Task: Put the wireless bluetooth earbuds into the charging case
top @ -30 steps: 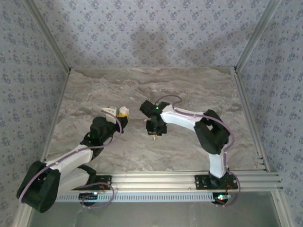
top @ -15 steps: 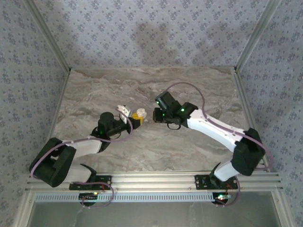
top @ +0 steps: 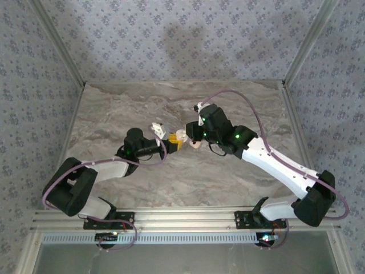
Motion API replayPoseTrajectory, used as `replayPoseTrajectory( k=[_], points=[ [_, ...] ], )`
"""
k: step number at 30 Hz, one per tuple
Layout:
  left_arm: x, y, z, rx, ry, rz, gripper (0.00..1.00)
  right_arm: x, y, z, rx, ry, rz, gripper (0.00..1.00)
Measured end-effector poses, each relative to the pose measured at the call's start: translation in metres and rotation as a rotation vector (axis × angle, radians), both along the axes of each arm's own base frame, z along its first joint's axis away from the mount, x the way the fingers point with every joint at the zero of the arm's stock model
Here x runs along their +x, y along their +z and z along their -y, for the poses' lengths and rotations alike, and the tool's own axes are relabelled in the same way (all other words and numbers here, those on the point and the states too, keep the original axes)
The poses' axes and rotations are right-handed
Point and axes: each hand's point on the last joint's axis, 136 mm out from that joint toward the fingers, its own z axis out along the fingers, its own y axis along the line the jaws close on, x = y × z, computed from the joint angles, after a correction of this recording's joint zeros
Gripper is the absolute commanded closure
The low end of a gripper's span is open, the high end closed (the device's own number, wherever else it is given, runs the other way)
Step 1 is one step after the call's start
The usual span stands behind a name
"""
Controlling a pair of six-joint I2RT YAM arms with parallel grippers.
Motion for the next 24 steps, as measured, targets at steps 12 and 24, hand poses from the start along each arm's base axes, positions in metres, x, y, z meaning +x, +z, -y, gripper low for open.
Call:
replayPoseTrajectory(
  k=[12, 24],
  points=[
    [-0.001, 0.012, 0.005, -0.031, -0.033, 0.001, 0.83, -0.001, -0.012, -0.022, -0.061, 0.108, 0.033, 0.79],
    [0.0, 0.018, 0.007, -0.053, -0.032, -0.022, 0.83, -0.009, -0.016, -0.026, -0.106, 0.161, 0.049, 0.79]
  ],
)
